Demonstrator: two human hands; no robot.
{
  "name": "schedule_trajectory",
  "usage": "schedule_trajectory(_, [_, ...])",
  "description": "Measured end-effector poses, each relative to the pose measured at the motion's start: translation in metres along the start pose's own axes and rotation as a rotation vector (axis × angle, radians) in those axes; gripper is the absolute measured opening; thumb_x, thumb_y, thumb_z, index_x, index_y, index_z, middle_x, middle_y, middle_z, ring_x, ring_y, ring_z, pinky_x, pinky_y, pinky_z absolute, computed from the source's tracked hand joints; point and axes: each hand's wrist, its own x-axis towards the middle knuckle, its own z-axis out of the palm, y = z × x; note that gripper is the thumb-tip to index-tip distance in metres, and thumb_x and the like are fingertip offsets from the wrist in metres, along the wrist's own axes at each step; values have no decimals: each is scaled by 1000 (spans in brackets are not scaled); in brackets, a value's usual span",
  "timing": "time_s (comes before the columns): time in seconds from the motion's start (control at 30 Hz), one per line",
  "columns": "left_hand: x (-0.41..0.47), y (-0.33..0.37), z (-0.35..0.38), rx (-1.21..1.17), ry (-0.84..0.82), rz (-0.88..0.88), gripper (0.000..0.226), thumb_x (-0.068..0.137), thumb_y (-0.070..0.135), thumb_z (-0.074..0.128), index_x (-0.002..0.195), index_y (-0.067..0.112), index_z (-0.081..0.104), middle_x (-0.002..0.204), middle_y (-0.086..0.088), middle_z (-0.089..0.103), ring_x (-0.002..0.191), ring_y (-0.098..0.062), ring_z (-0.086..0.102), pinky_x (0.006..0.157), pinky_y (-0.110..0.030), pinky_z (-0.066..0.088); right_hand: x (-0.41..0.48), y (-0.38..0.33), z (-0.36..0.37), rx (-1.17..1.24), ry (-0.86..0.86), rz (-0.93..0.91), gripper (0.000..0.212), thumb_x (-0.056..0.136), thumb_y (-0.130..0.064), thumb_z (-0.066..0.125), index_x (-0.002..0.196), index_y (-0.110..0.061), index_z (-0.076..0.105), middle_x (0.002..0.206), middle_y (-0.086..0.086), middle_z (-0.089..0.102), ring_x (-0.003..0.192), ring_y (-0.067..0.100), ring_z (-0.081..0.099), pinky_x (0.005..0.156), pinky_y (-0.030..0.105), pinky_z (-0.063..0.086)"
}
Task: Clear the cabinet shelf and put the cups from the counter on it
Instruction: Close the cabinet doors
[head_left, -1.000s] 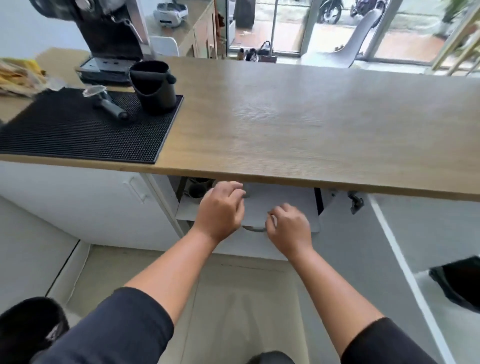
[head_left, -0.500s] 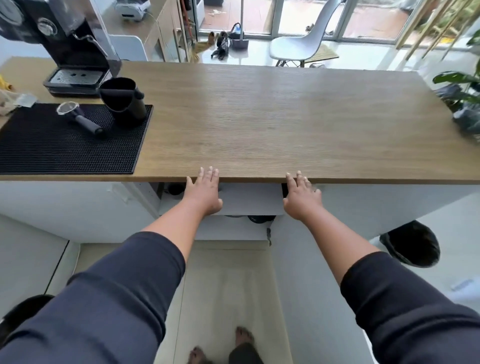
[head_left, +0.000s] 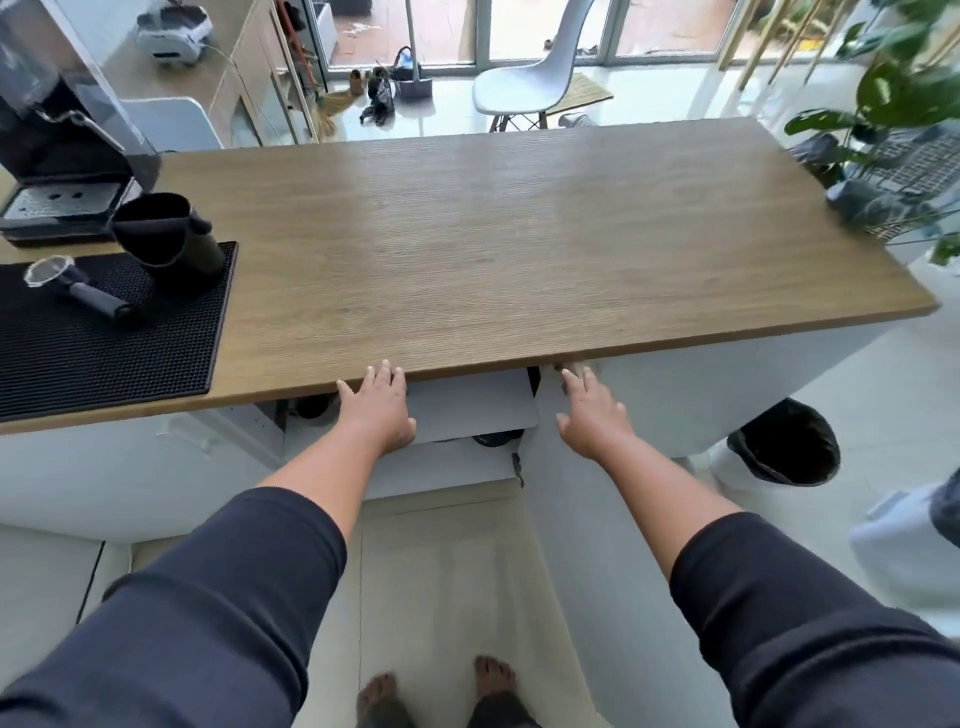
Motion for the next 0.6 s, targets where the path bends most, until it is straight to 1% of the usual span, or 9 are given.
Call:
schedule_trajectory(0.13, [-2, -1, -1, 30, 52, 36, 78, 96, 37, 43, 154, 8, 0, 163, -14, -4, 150, -33, -1, 118, -58, 11, -36, 13, 28, 106, -35, 231, 74, 96, -29, 48, 155, -18, 4, 161, 16, 10, 143, 37, 24, 113, 50, 27])
schedule_trajectory(0.2, [-3, -2, 1, 46, 59, 56, 78, 95, 36, 44, 154, 7, 1, 162, -16, -4, 150, -34, -1, 117, -58, 13, -49, 17, 39, 126, -9, 315, 74, 95, -30, 50, 154, -17, 6, 156, 18, 22, 138, 38, 31, 110, 50, 31])
schedule_trajectory(0.27, [-10, -4, 6, 87, 58, 124, 77, 94, 36, 46, 153, 7, 5, 162, -17, -3, 149, -34, 1, 117, -58, 15, -71, 17, 50, 158, 9, 409, 74, 94, -30, 50, 153, -16, 9, 150, 16, 31, 136, 37, 34, 108, 49, 33])
schedule_trajectory(0.3, [-13, -2, 9, 84, 64, 141, 76, 94, 35, 47, 153, 8, 9, 161, -17, 0, 149, -34, 5, 116, -58, 17, -78, 20, 51, 160, 17, 433, 73, 94, -30, 50, 153, -15, 9, 149, 16, 33, 136, 36, 34, 108, 48, 33])
schedule_trajectory(0.37, [-23, 4, 16, 51, 89, 233, 70, 93, 35, 50, 150, 8, 21, 160, -17, 12, 146, -33, 17, 115, -55, 22, -98, 24, 59, 208, 48, 511, 72, 94, -25, 51, 153, -13, 11, 149, 17, 35, 137, 36, 34, 109, 46, 32])
schedule_trajectory(0.43, [-35, 14, 24, 4, 115, 349, 59, 93, 35, 51, 143, 9, 35, 155, -15, 27, 139, -33, 32, 111, -49, 33, -117, 28, 66, 257, 79, 581, 68, 93, -19, 49, 152, -11, 15, 148, 16, 37, 136, 36, 35, 108, 44, 33])
schedule_trajectory(0.5, [-46, 30, 32, -27, 144, 485, 46, 92, 31, 49, 132, 9, 47, 146, -12, 38, 128, -32, 44, 102, -43, 41, -143, 34, 76, 279, 98, 672, 59, 93, -15, 48, 148, -9, 25, 145, 15, 41, 134, 36, 38, 105, 43, 37])
schedule_trajectory(0.53, [-52, 38, 35, -46, 141, 529, 42, 92, 29, 48, 129, 9, 50, 144, -10, 41, 125, -31, 47, 98, -42, 43, -155, 38, 82, 273, 92, 708, 52, 93, -13, 47, 143, -8, 33, 141, 15, 45, 131, 36, 41, 101, 42, 39])
schedule_trajectory(0.6, [-62, 55, 42, -96, 116, 608, 40, 91, 27, 48, 126, 10, 54, 142, -6, 44, 123, -29, 49, 97, -41, 45, -182, 48, 93, 271, 88, 770, 39, 90, -10, 46, 128, -6, 48, 130, 16, 54, 122, 37, 51, 92, 39, 45])
